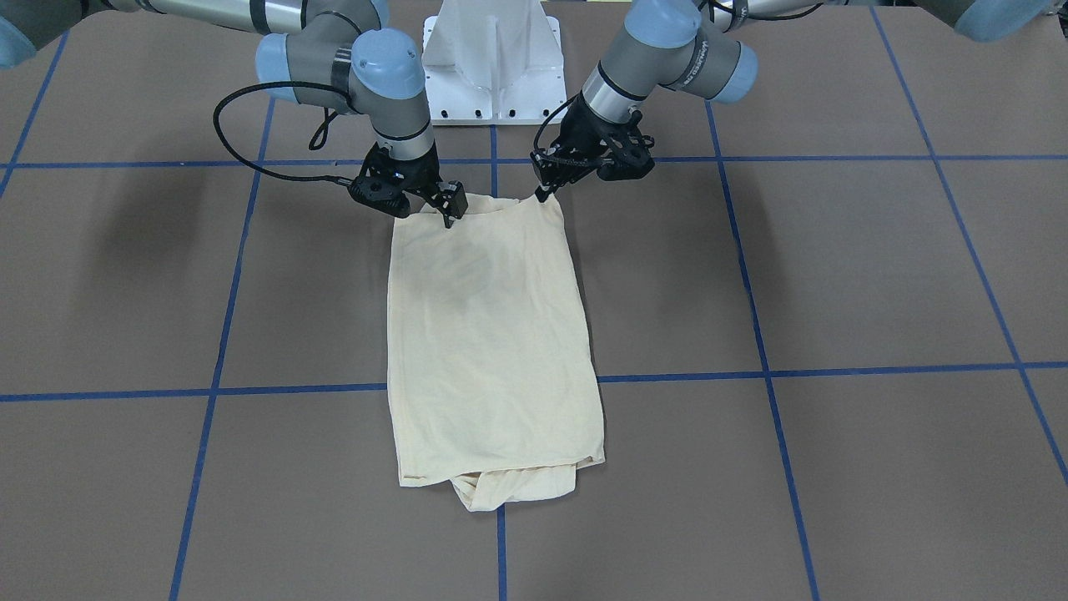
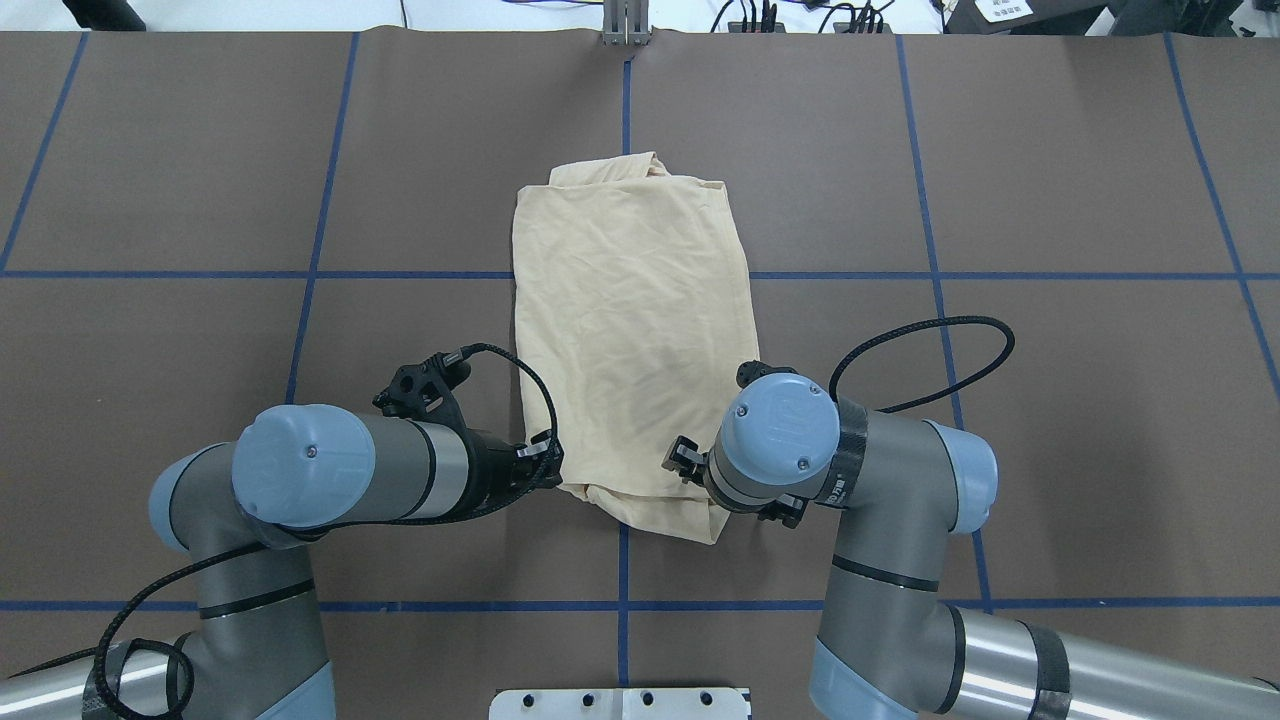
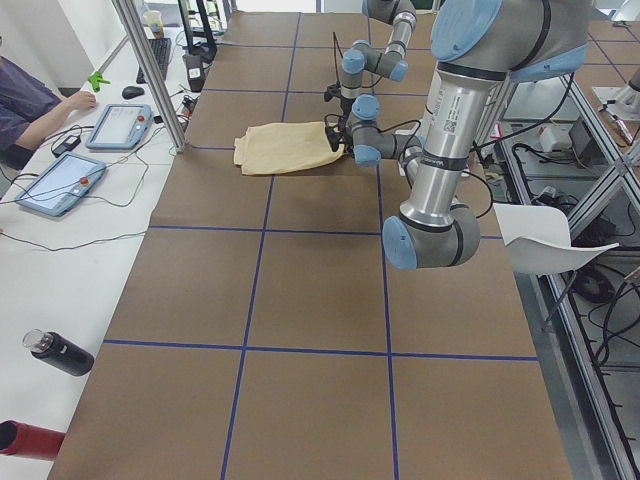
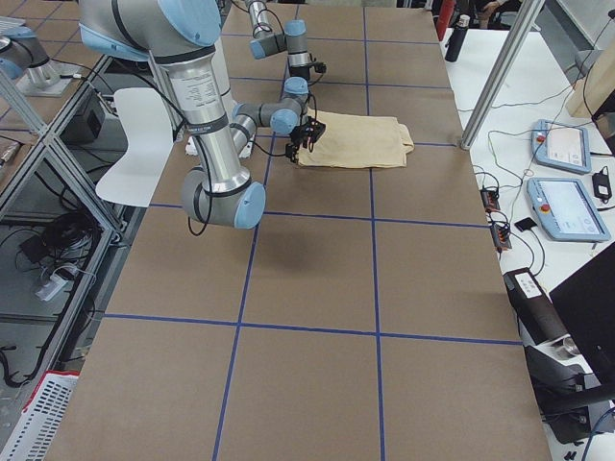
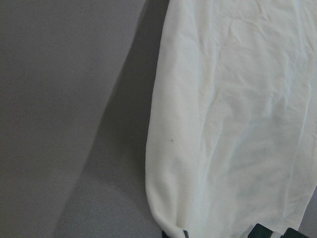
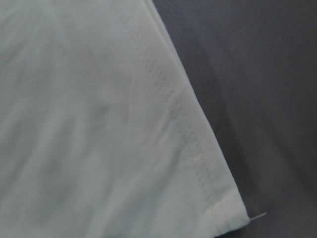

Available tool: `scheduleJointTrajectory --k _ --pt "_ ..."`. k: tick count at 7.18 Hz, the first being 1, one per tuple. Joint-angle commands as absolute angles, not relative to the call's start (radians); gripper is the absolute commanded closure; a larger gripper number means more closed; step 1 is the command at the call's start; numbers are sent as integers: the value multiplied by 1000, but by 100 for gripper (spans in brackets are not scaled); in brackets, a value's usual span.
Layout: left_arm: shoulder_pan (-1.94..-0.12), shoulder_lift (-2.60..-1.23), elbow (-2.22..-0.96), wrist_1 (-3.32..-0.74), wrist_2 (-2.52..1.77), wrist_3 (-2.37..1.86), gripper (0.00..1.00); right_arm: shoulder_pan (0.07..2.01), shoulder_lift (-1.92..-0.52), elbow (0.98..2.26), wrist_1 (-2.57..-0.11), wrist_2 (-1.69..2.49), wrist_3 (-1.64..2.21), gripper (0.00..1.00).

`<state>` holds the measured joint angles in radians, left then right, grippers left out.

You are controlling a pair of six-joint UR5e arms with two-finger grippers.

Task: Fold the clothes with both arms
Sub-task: 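Grasp the shirt's near edge corners with both grippers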

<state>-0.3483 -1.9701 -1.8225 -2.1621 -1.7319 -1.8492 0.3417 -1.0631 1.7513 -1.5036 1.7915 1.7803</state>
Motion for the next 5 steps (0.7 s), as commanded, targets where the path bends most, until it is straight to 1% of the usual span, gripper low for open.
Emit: scheduleJointTrajectory --k 1,2,3,4,5 --pt "-348 -1971 -1822 -2163 -1732 -1848 100 337 -1063 1750 -1505 1792 1781 1" --pt "-348 -1970 -1822 -2163 -1732 -1848 100 337 -1062 1750 -1506 1792 1781 5" --pt "-348 -1970 -1822 -2163 -1732 -1848 100 337 -1062 1750 -1506 1792 1781 20" --pt "-348 -1970 -1822 -2163 -1732 -1848 100 337 -1062 1752 -1506 1792 1781 27" --pt "-348 -1970 -1822 -2163 -1732 -1848 100 337 -1062 1750 -1506 1793 1781 27"
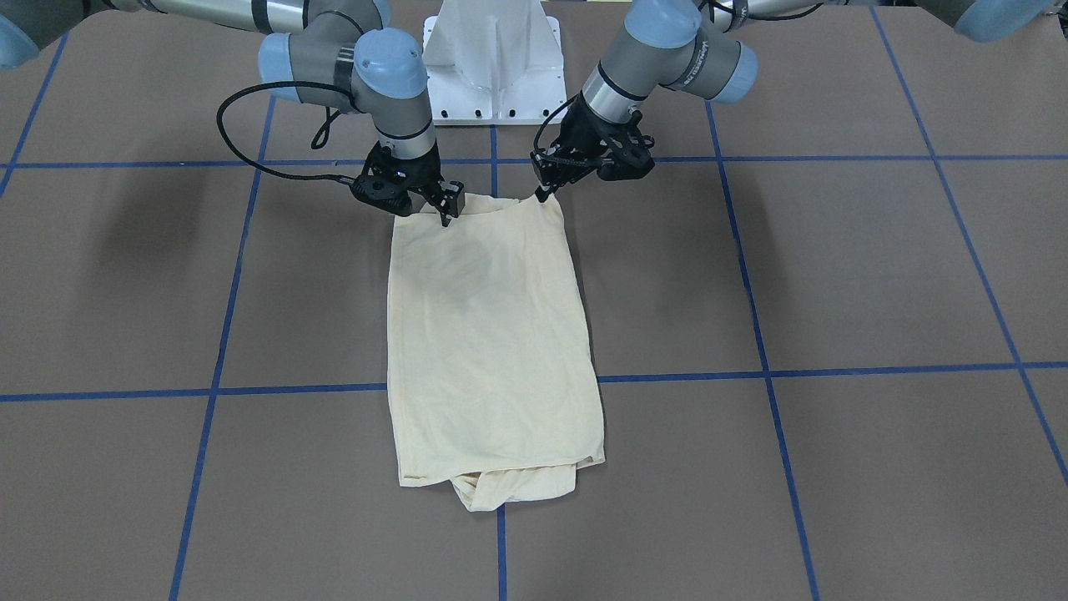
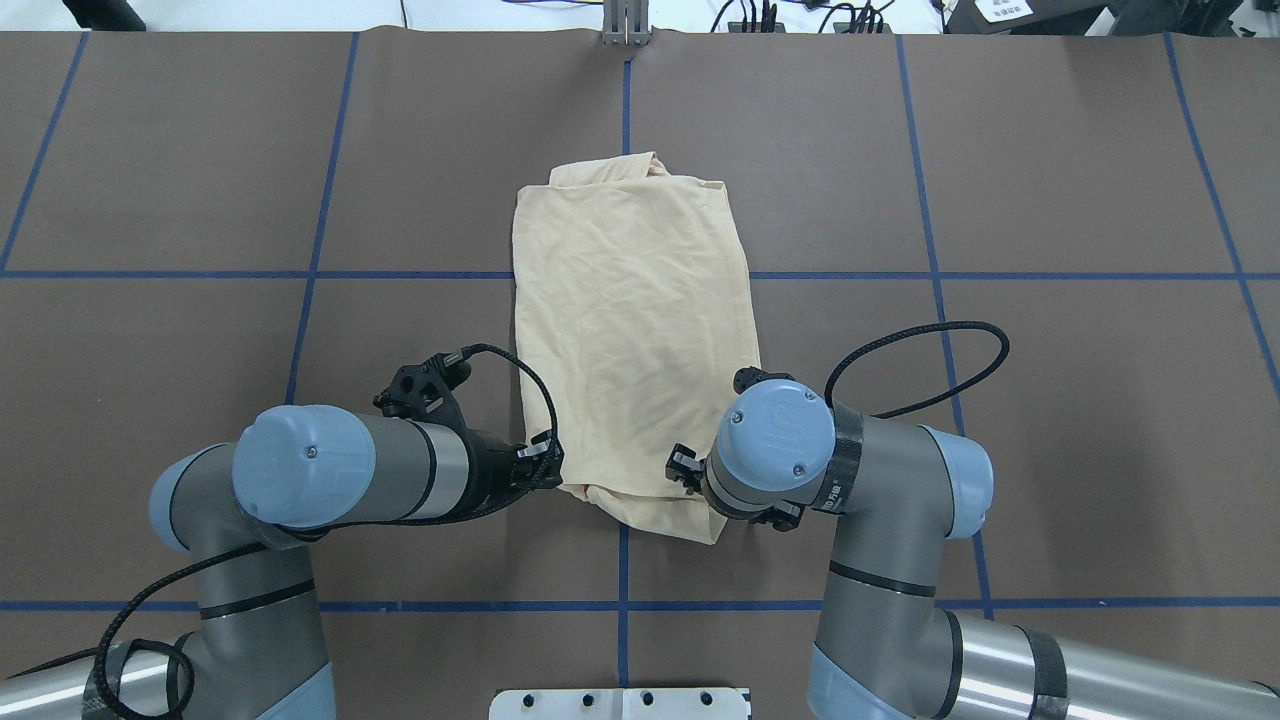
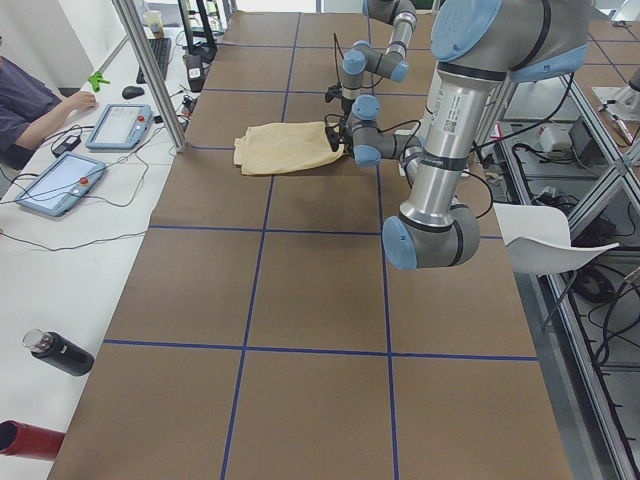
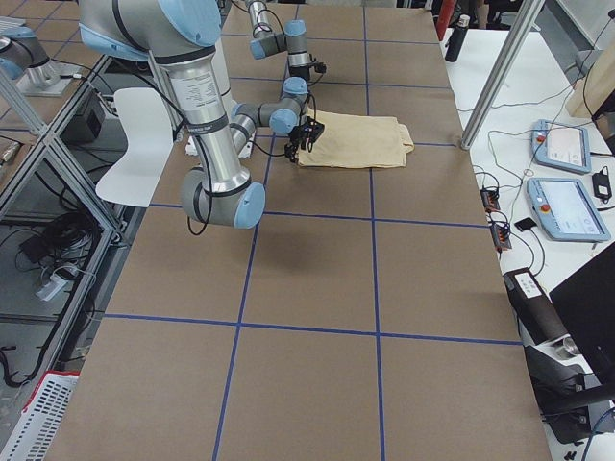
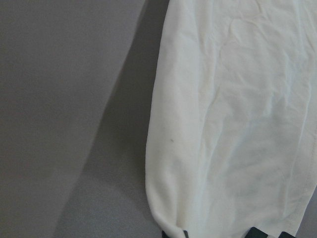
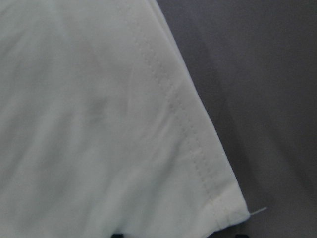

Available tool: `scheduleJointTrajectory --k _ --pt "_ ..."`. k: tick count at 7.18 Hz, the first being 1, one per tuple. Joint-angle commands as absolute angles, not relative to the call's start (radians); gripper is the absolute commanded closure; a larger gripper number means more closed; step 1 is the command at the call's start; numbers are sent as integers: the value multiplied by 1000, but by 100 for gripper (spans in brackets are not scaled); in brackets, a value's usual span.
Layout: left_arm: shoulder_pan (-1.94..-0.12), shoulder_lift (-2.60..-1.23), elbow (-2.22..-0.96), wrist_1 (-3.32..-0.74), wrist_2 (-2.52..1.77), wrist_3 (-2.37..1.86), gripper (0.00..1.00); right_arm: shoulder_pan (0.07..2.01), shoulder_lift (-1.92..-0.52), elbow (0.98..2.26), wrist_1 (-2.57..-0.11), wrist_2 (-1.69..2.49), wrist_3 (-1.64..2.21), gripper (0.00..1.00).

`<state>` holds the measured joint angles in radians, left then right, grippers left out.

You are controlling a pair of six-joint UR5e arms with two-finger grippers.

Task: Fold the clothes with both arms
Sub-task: 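Grasp the shirt's near edge corners with both grippers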

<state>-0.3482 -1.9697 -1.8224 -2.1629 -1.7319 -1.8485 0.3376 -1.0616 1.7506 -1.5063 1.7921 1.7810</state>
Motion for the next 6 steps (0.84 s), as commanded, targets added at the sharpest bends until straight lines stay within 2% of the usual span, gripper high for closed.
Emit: scheduleJointTrajectory --k 1,3,4,6 --pt "-348 -1970 -1822 -2161 -1732 -1848 100 337 -1062 1750 -1508 1793 1779 27" --pt "-348 -1970 -1822 -2163 -1732 -1850 100 337 -1062 1750 -1508 1793 1779 27" --pt "-348 -1970 -1822 -2163 -1732 -1848 100 337 -1062 1750 -1509 1793 1779 34" --pt "-348 -1970 -1824 -2163 -1732 -1850 100 337 -1062 1750 -1508 1795 1779 64"
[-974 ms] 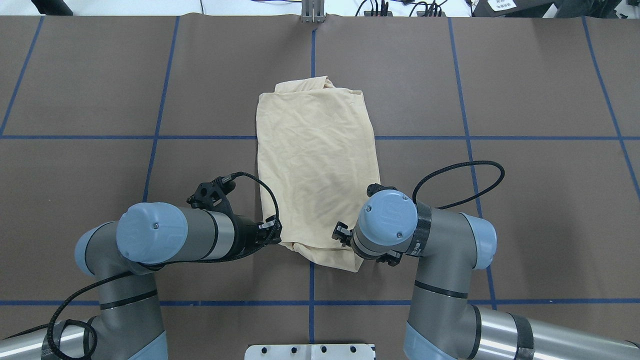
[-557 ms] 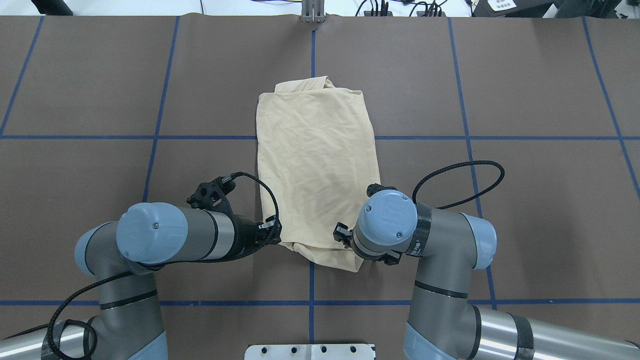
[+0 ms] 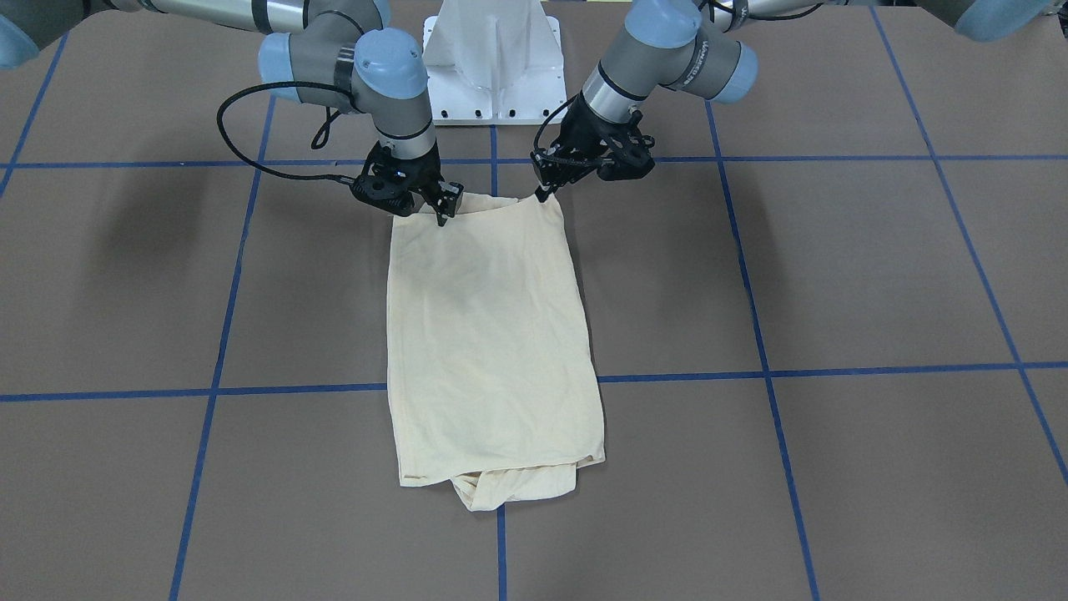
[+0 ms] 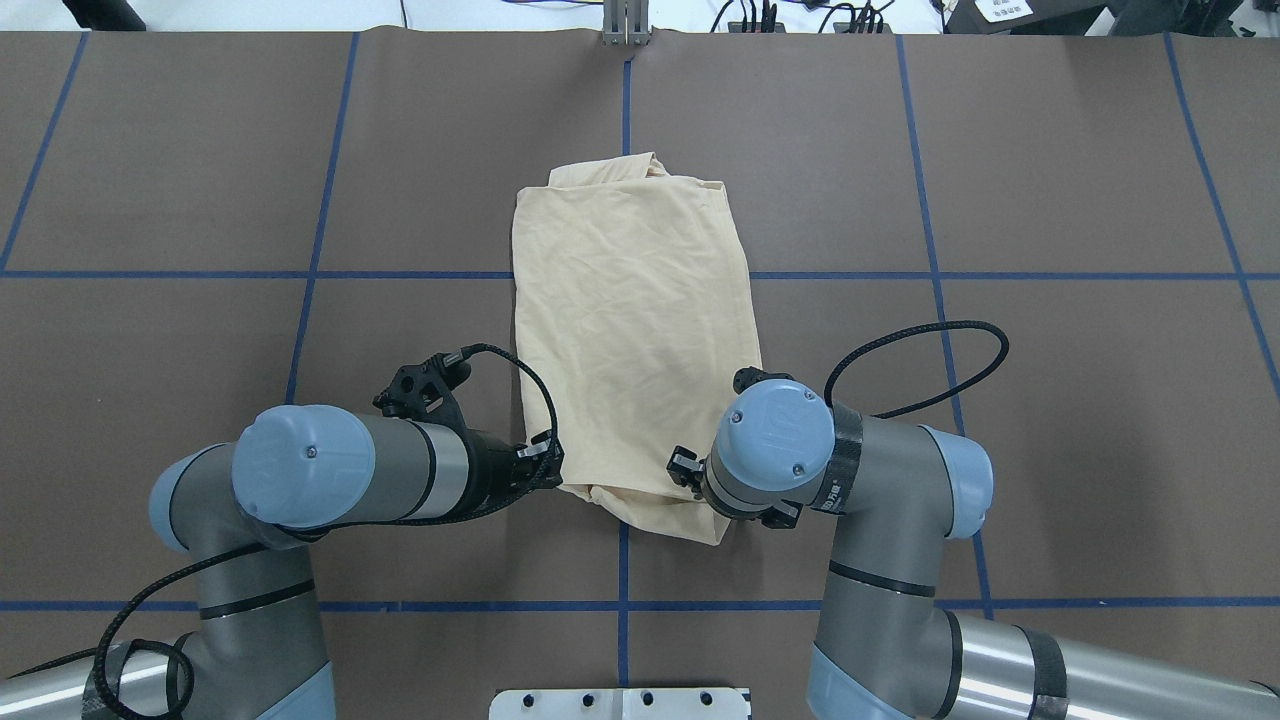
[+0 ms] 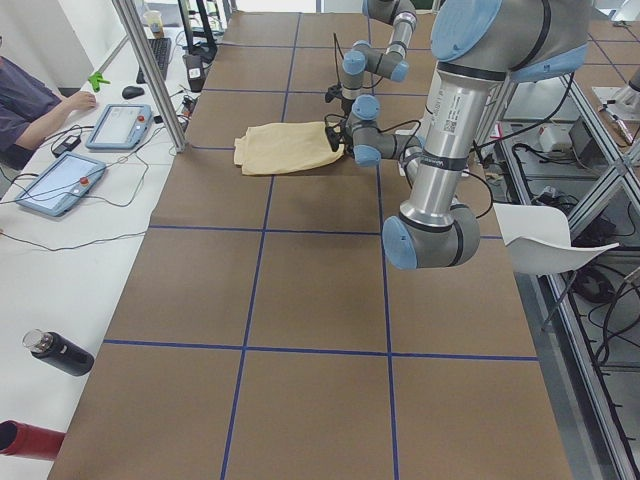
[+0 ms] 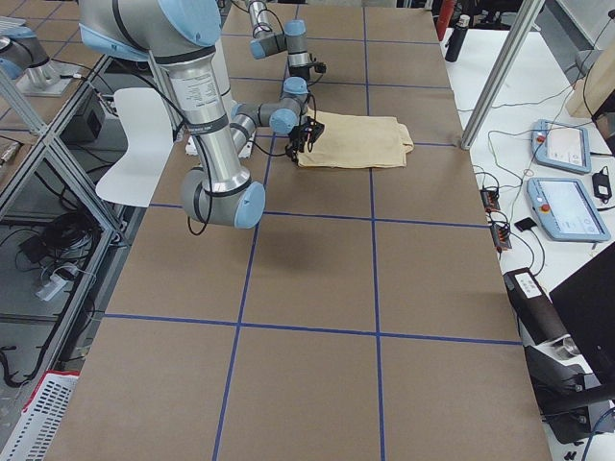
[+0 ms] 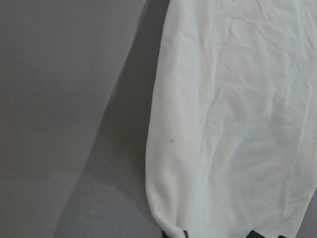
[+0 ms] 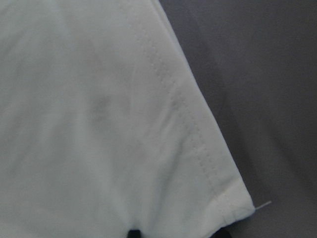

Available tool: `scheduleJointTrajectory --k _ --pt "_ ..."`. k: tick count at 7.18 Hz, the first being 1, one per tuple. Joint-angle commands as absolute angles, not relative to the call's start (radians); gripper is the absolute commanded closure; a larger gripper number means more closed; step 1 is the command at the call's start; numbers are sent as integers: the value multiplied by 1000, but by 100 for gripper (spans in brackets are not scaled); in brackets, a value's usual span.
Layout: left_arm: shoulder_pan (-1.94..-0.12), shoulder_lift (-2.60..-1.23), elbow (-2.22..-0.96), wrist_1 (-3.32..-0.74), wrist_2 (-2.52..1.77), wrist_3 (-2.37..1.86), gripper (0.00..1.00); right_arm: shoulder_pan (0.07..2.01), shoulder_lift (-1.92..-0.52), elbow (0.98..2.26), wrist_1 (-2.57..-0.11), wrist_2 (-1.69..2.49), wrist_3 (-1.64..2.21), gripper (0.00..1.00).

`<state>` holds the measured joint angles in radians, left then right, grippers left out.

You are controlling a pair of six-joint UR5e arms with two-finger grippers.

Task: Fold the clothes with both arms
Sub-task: 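Grasp the shirt's near edge corners with both grippers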

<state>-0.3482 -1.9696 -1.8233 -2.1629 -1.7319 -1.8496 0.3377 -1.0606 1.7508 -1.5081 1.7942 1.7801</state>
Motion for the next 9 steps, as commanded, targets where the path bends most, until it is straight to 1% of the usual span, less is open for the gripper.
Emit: scheduleJointTrajectory --k 1,2,7,9 --pt "-348 -1970 -1822 -2163 -1732 -1848 100 337 -1062 1750 -1506 1796 1779 83" --pt "-348 -1970 -1822 -2163 -1732 -1850 100 339 -1062 1755 -1506 1796 1779 99" --pt "-350 -1970 -1827 -2161 -1732 -1850 100 348 -1061 1787 -1508 1799 1779 100" --pt "-350 -1970 -1838 -2161 -1733 -1850 100 354 -1084 1840 -1508 1813 1778 100"
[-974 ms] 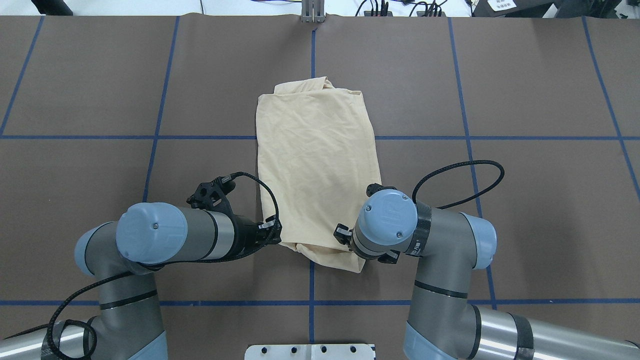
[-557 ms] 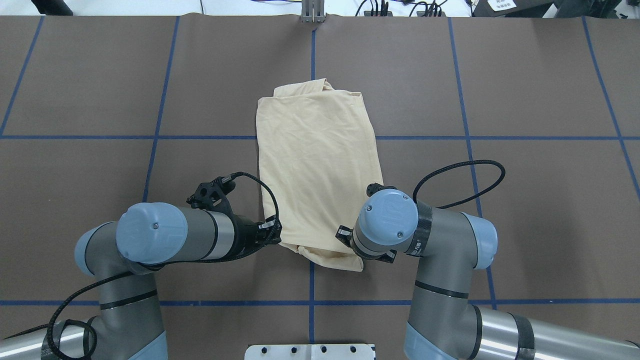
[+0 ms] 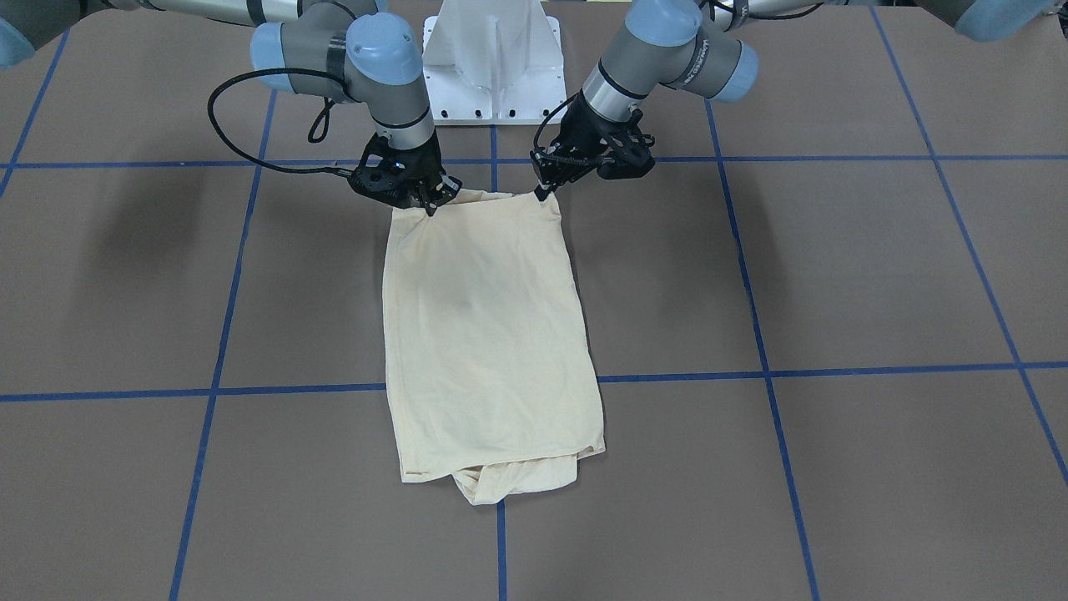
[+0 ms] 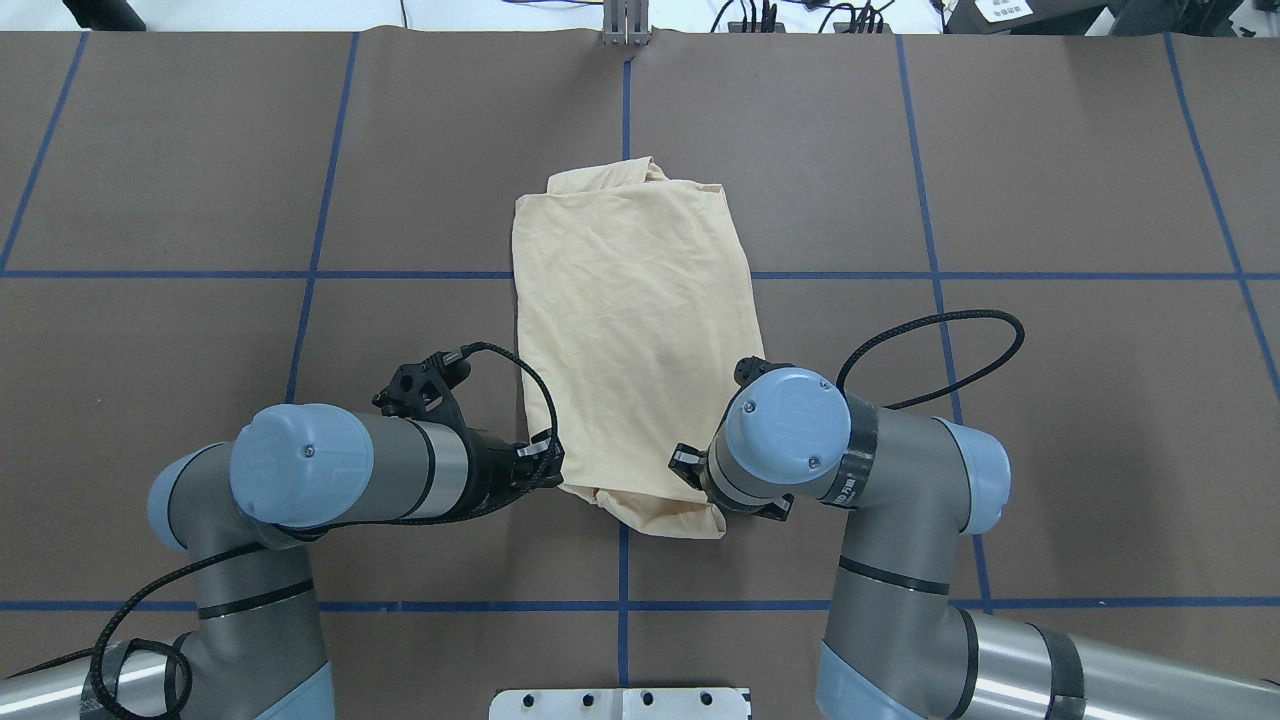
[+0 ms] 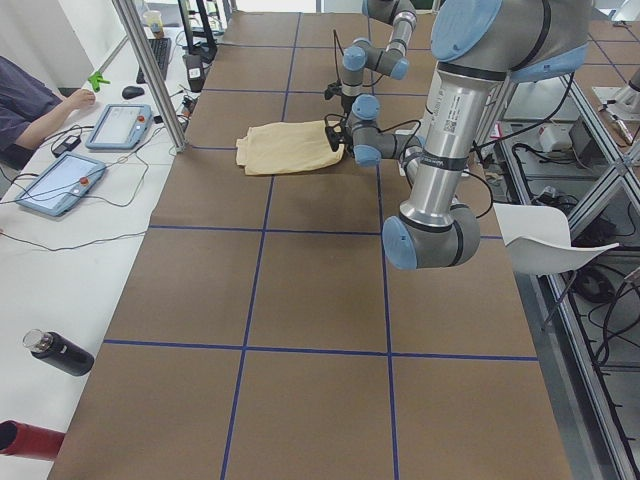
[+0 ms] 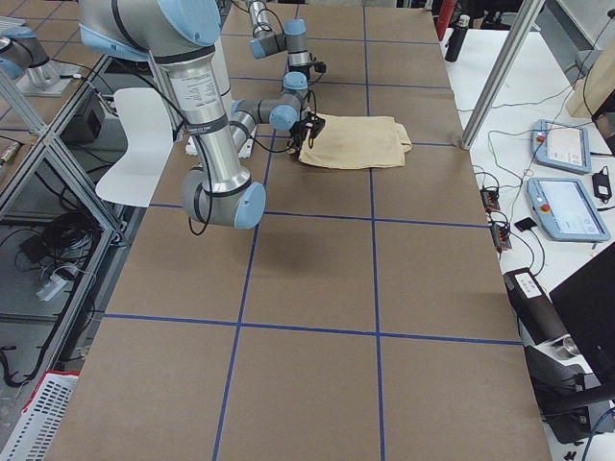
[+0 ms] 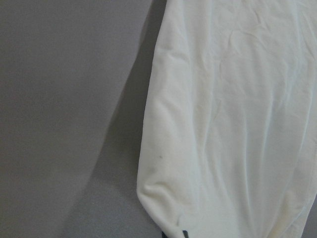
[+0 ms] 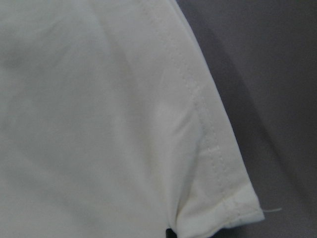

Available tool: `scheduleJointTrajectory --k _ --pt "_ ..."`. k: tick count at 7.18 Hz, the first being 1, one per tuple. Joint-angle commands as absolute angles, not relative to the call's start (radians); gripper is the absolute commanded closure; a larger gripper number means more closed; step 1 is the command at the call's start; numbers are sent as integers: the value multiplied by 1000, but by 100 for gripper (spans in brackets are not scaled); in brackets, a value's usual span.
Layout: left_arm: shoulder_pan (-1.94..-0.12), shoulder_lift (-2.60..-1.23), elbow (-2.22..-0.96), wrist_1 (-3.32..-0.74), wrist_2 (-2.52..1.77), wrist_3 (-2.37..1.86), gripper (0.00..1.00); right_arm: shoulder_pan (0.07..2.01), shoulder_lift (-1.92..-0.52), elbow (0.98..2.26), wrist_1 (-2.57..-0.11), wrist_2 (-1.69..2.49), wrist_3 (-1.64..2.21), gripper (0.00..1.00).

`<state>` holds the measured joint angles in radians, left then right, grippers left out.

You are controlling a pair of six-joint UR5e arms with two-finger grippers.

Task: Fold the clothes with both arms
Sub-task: 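Grasp the shirt's near edge corners with both grippers, then lift the near edge with both grippers and fold it away from the robot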

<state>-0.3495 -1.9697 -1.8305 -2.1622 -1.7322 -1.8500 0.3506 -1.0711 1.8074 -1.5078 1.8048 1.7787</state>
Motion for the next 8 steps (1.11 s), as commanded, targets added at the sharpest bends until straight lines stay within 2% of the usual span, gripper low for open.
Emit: scheduleJointTrajectory --k 1,5,8 --pt "-345 -1968 -1853 -2161 -1744 -1851 100 353 -1097 1867 -1509 1837 1778 100" --pt "-266 -1957 -1885 -2111 -1802 -1868 100 288 -1155 1904 -1509 1919 1775 100" --pt "-300 -1957 -2000 -2030 -1865 -1864 100 400 -1134 1910 -1497 1980 1750 100"
